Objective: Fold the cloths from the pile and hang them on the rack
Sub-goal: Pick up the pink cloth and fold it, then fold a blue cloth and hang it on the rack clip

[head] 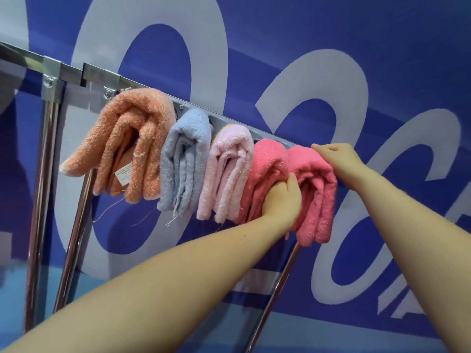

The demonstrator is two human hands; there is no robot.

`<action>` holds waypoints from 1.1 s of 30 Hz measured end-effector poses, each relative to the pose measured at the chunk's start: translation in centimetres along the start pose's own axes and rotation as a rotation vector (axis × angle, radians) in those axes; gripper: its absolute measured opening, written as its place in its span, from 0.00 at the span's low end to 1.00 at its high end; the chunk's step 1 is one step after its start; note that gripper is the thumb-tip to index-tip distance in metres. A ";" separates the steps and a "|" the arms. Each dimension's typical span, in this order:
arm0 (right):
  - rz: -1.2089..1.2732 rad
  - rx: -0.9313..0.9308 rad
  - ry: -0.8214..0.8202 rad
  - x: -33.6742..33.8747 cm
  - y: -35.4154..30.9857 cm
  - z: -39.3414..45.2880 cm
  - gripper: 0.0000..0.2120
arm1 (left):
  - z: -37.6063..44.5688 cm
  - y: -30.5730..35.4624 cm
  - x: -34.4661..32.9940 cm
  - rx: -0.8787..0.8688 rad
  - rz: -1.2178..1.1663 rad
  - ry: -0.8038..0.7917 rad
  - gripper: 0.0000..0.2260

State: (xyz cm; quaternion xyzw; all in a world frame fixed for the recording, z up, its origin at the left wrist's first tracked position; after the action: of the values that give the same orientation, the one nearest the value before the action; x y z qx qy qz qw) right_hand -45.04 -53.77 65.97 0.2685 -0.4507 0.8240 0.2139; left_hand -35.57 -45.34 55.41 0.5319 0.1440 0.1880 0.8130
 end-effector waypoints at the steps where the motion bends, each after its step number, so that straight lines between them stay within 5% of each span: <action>1: -0.008 -0.007 -0.028 0.0 0.2 -0.3 0.17 | -0.1 0.2 -0.1 0.011 -0.015 -0.018 0.27; 4: -0.029 -0.021 -0.102 -0.3 0.7 -1.7 0.19 | -0.5 0.3 -0.3 0.040 -0.039 -0.049 0.32; 6: -0.071 0.006 -0.092 -0.8 0.6 -3.1 0.20 | -1.5 1.1 0.0 0.046 -0.019 -0.106 0.28; 12: 0.004 0.038 0.201 -1.4 -0.8 -8.2 0.18 | -6.5 3.0 2.4 -0.149 0.018 -0.223 0.21; 17: 0.330 0.073 0.371 -3.6 -2.0 -14.5 0.12 | -9.9 1.5 7.1 -0.135 0.026 -0.128 0.13; 23: 0.608 -0.200 0.141 -14.0 0.9 -23.9 0.14 | -14.8 -7.3 15.8 0.131 0.051 0.006 0.16; 29: 0.096 -0.250 -0.382 -30.5 9.8 -35.2 0.10 | -21.4 -21.2 24.1 0.476 0.198 0.047 0.16; 33: -0.019 -0.508 -0.654 -39.0 17.1 -41.3 0.16 | -26.9 -32.6 28.2 0.716 0.356 -0.005 0.15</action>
State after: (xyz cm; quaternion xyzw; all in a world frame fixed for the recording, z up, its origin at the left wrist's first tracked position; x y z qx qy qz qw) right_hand -35.72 -31.26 11.88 0.4592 -0.6813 0.5558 0.1265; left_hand -17.25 -22.50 13.90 0.7988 0.1039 0.2625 0.5312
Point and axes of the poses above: each hand's wrist, its own z-axis towards the middle knuckle, its own x-axis out of the back of the hand, y = z × x, the point moved 3 cm from there along z, towards the middle knuckle, and after that the axes turned 5 degrees about -x, right-handed, at the moved point
